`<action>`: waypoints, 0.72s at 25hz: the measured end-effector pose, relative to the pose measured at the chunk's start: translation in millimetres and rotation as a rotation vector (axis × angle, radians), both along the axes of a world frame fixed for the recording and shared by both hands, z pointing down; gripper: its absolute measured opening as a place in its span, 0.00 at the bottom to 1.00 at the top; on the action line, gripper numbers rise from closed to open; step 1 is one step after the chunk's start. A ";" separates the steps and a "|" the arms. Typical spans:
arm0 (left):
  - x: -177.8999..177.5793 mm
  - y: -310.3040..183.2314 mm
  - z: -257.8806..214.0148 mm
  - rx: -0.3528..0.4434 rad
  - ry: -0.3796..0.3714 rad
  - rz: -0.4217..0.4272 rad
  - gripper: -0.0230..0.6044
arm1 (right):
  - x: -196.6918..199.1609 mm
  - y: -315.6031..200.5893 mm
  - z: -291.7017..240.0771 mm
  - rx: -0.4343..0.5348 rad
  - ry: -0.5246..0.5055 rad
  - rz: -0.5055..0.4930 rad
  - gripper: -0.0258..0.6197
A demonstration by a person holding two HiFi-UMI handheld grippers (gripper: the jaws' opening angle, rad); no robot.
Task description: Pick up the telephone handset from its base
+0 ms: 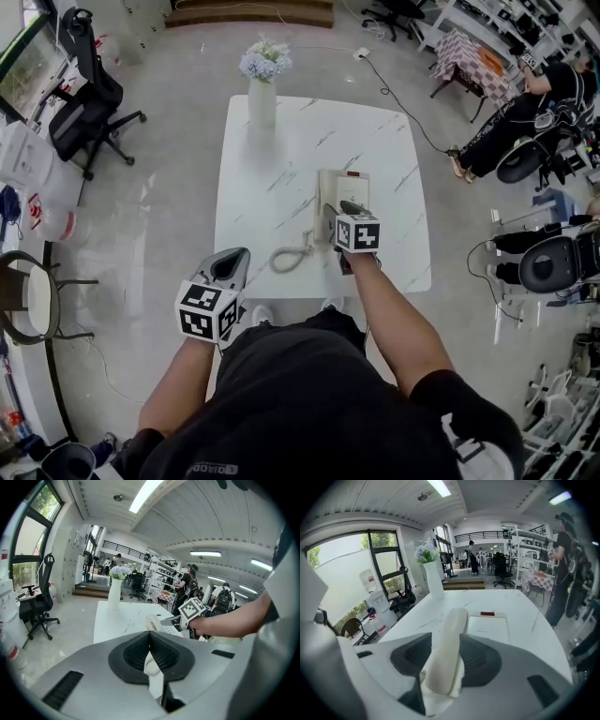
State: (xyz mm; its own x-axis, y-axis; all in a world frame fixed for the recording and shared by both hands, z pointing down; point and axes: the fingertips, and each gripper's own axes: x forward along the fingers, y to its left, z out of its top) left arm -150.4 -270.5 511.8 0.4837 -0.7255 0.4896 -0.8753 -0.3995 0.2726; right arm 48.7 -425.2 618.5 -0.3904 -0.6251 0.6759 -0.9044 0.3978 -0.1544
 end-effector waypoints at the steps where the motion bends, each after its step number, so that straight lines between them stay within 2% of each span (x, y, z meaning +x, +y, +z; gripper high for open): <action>1: -2.1 0.5 0.1 -0.002 0.000 -0.005 0.04 | -1.2 -2.7 1.4 -0.004 -0.006 0.008 0.33; 6: -9.7 1.3 1.9 -0.009 -0.002 -0.021 0.04 | -8.3 -13.3 9.8 -0.021 -0.011 0.032 0.33; 12: -16.0 1.0 2.2 -0.013 0.005 -0.036 0.04 | -5.5 -18.1 23.1 -0.063 0.045 0.080 0.33; 18: -20.3 -1.1 4.7 -0.017 0.010 -0.048 0.04 | -6.2 -22.2 30.3 -0.074 0.076 0.085 0.34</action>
State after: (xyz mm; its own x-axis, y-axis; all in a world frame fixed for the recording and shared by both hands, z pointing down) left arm -170.7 -271.7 516.5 0.4533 -0.7396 0.4976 -0.8906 -0.3519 0.2882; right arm 42.6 -447.4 648.8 -0.2837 -0.6007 0.7474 -0.9446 0.3092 -0.1100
